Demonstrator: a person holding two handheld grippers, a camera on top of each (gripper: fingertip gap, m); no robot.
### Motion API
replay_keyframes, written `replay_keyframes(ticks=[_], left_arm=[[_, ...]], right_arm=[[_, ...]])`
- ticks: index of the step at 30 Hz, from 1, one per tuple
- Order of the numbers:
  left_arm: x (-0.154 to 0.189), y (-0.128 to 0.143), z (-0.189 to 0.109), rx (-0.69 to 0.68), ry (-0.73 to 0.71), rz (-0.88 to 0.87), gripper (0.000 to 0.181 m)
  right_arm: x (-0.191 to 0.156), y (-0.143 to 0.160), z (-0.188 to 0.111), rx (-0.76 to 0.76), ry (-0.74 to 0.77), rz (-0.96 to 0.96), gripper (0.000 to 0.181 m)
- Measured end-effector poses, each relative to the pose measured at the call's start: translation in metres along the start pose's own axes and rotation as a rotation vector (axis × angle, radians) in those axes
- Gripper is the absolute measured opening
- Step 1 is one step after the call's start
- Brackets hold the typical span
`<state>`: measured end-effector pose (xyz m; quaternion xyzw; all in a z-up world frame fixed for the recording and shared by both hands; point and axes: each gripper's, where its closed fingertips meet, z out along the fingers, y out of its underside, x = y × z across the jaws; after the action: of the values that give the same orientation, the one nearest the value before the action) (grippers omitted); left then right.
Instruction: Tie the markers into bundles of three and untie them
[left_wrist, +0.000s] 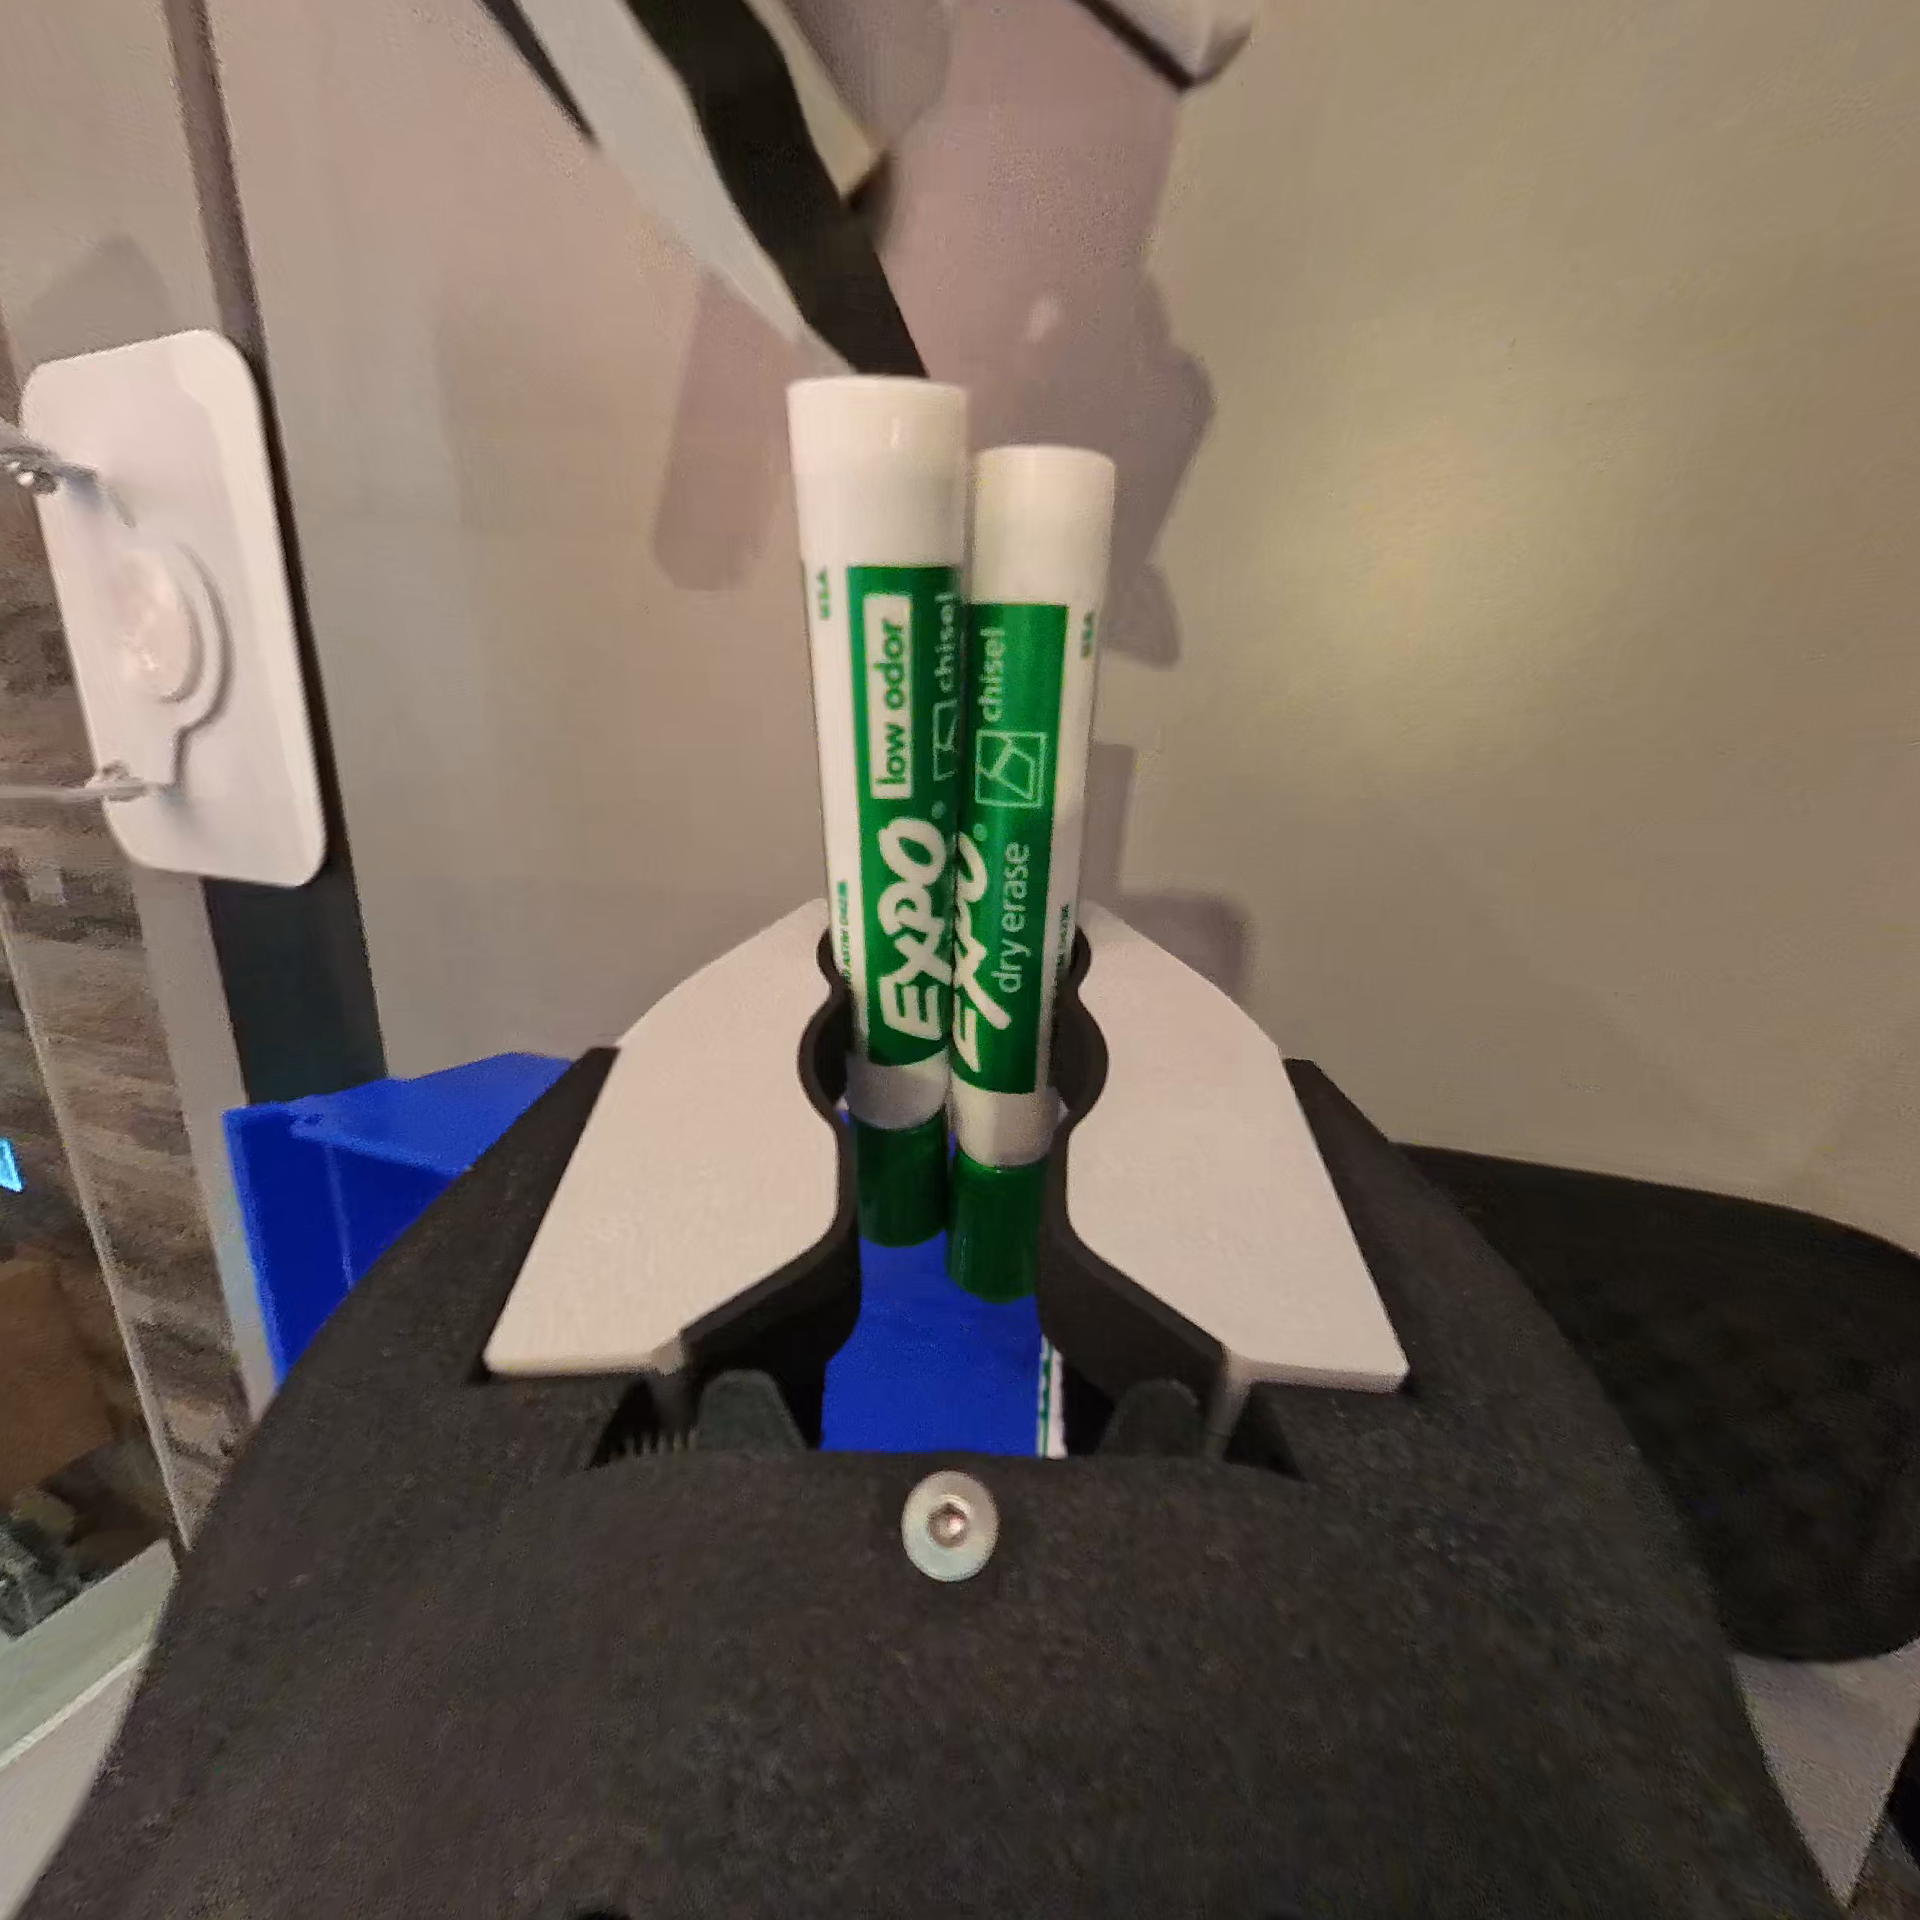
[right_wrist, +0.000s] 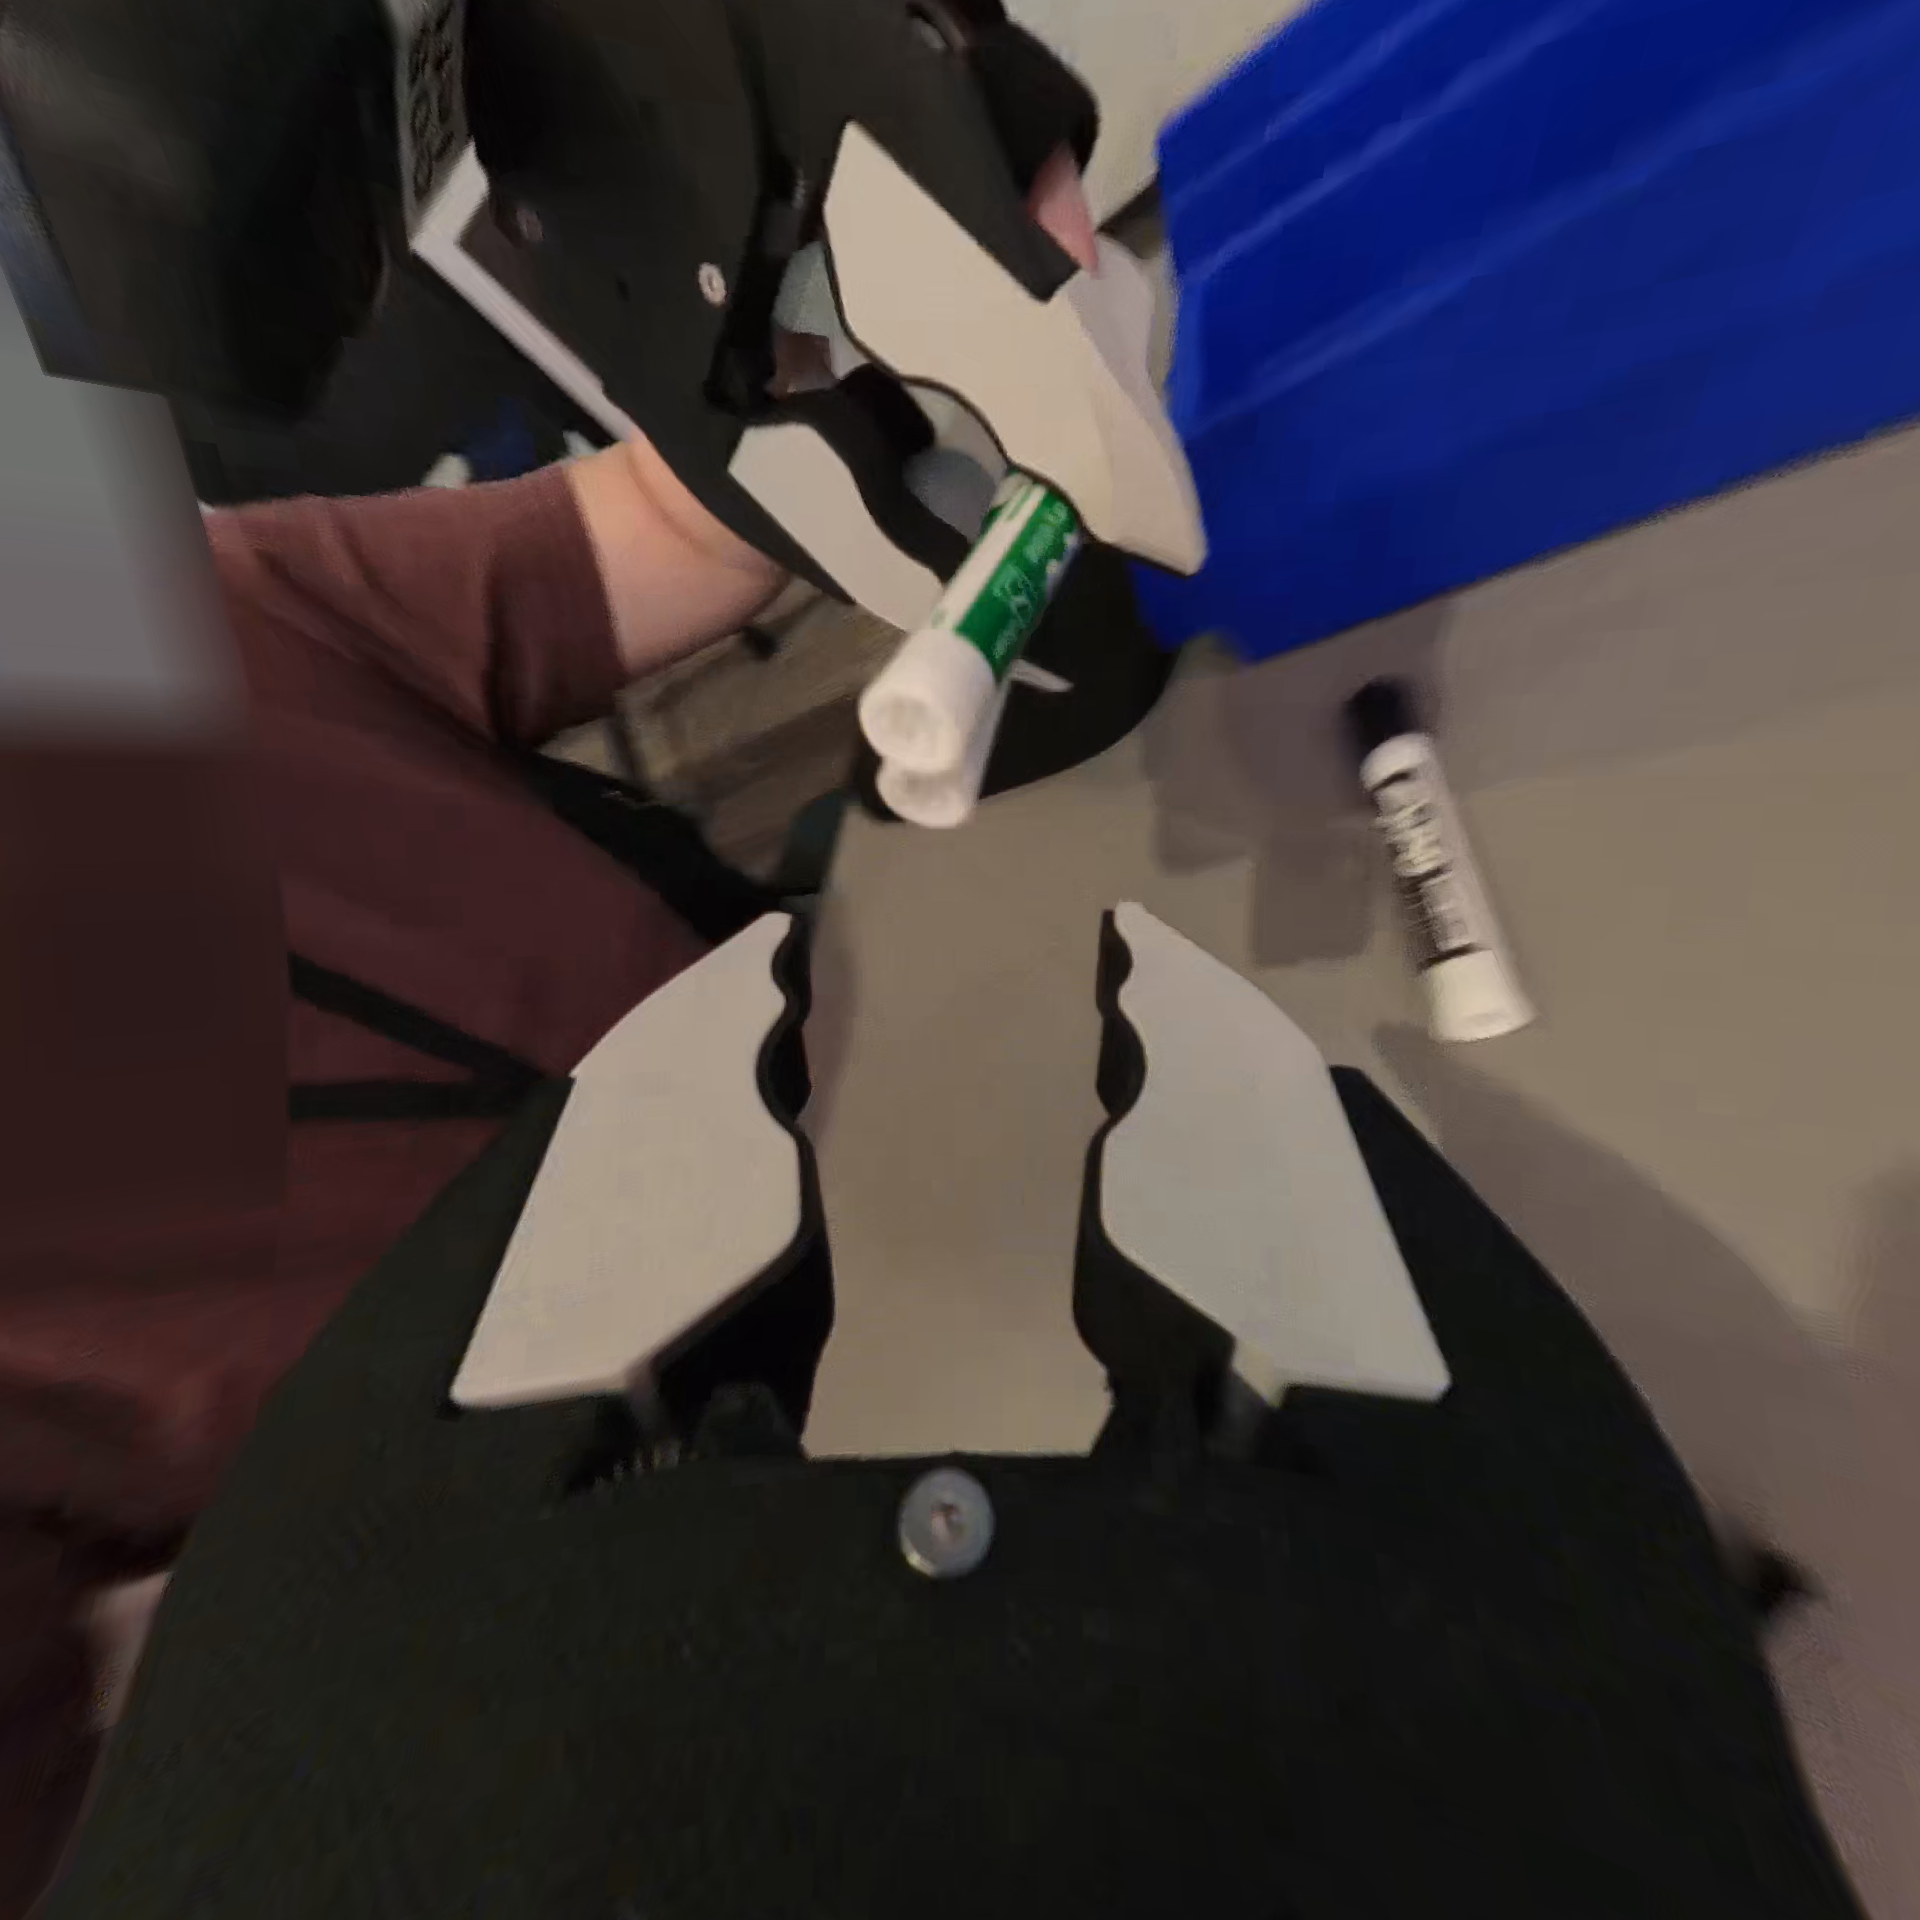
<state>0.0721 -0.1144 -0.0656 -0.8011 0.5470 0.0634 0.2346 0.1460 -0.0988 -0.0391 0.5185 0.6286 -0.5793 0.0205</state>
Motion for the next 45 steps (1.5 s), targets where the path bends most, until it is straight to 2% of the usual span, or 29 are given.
replay_keyframes(ticks=[3, 5, 7, 11, 15, 17, 20, 24, 27, 29, 32, 37, 41, 45], left_arm=[[-0.018, 0.005, -0.012, 0.016, -0.035, -0.027, 0.037], [-0.028, 0.003, -0.018, 0.052, -0.036, -0.048, 0.037], [-0.039, 0.002, -0.021, 0.07, -0.049, -0.051, 0.037], [-0.067, 0.002, -0.023, 0.065, -0.114, -0.062, 0.037], [-0.091, 0.008, -0.022, 0.048, -0.145, -0.093, 0.037], [-0.1, 0.017, -0.021, 0.038, -0.154, -0.12, 0.037], [-0.107, 0.032, -0.019, 0.03, -0.153, -0.164, 0.037], [-0.11, 0.046, -0.01, 0.013, -0.149, -0.207, 0.037], [-0.111, 0.051, -0.003, -0.017, -0.143, -0.208, 0.037], [-0.107, 0.054, 0.003, -0.036, -0.131, -0.195, 0.037], [-0.104, 0.059, 0.009, -0.066, -0.125, -0.195, 0.037], [-0.105, 0.065, 0.014, -0.1, -0.12, -0.203, 0.037], [-0.102, 0.057, 0.023, -0.102, -0.102, -0.194, 0.037], [-0.097, 0.051, 0.033, -0.148, -0.083, -0.165, 0.037]], right_arm=[[0.026, -0.006, -0.011, 0.11, 0.176, -0.243, 0.044], [0.049, -0.005, -0.01, 0.114, 0.298, -0.357, 0.043], [0.072, 0.001, 0.001, 0.075, 0.351, -0.387, 0.04], [0.108, 0.012, 0.032, -0.065, 0.349, -0.405, 0.032], [0.113, -0.001, 0.055, -0.089, 0.295, -0.483, 0.025], [0.117, 0.004, 0.063, -0.165, 0.293, -0.512, 0.025], [0.126, 0.017, 0.063, -0.245, 0.353, -0.581, 0.025], [0.14, 0.038, 0.058, -0.324, 0.408, -0.524, 0.029], [0.146, 0.04, 0.054, -0.317, 0.451, -0.504, 0.031], [0.146, 0.042, 0.05, -0.308, 0.457, -0.503, 0.022], [0.145, 0.043, 0.047, -0.317, 0.471, -0.499, 0.021], [0.095, 0.021, 0.032, -0.308, 0.415, -0.588, 0.02], [0.061, 0.0, -0.01, -0.289, 0.516, -0.665, 0.02], [0.044, -0.028, -0.059, -0.175, 0.687, -0.695, 0.021]])
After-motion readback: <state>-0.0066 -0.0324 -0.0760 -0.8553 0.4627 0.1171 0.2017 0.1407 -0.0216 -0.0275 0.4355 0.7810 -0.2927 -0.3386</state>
